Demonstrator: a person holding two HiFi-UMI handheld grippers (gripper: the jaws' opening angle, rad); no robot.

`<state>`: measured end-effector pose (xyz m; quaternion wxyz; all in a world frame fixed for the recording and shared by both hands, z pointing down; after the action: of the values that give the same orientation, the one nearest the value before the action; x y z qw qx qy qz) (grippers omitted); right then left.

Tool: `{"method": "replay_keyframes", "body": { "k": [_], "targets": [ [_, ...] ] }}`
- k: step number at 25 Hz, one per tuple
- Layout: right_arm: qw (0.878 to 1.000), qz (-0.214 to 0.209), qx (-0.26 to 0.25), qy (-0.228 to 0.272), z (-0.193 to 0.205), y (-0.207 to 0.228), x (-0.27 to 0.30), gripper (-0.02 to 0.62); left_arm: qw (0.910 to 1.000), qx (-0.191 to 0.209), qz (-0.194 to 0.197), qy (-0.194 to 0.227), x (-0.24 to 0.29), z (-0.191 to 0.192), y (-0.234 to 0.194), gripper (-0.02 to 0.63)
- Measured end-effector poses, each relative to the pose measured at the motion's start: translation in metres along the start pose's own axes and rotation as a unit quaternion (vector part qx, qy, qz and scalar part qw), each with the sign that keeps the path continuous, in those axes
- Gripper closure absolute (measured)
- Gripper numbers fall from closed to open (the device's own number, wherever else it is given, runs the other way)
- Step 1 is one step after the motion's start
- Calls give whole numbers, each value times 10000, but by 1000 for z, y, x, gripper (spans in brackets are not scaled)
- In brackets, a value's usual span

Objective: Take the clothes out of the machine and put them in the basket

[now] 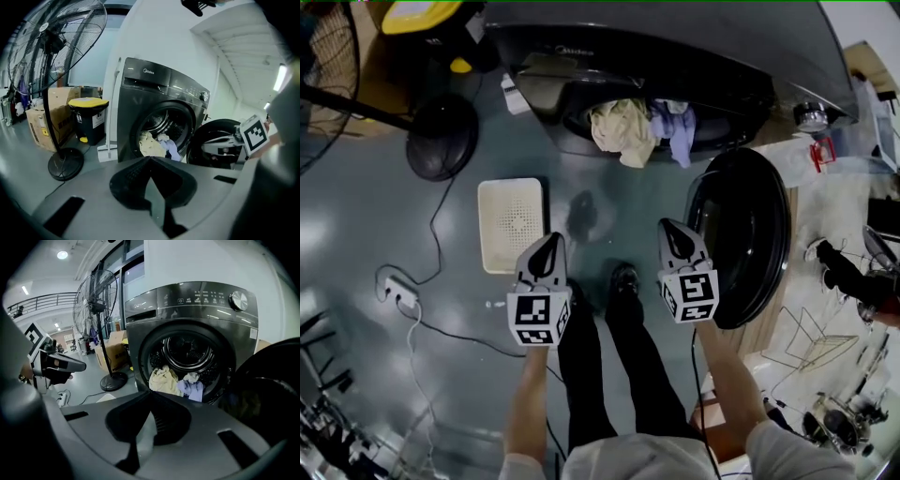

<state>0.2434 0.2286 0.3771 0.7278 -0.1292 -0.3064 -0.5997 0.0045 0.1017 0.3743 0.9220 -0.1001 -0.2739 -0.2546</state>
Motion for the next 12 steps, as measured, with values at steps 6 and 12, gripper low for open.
{"method": "replay_keyframes", "body": {
  "k": [6, 12],
  "targets": [
    [9998, -117, -14, -144, 31, 3, 21, 568, 10000, 14, 57, -19, 18, 29, 0, 586],
    [9994, -241, 127, -196, 55, 12, 41, 317, 9999, -99, 96, -64, 34, 54, 0, 586]
  ]
}}
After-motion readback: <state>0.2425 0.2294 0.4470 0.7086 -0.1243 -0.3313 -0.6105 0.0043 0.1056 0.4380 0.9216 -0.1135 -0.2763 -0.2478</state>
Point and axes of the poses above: the fingertips, and each gripper's own axes: x forward along the fingers, y to its right, z out of its underside, the point moved 9 cm from there along -x, backward along the fingers, and after that the axes turned 12 degrees about x, right-handed, at the moved point
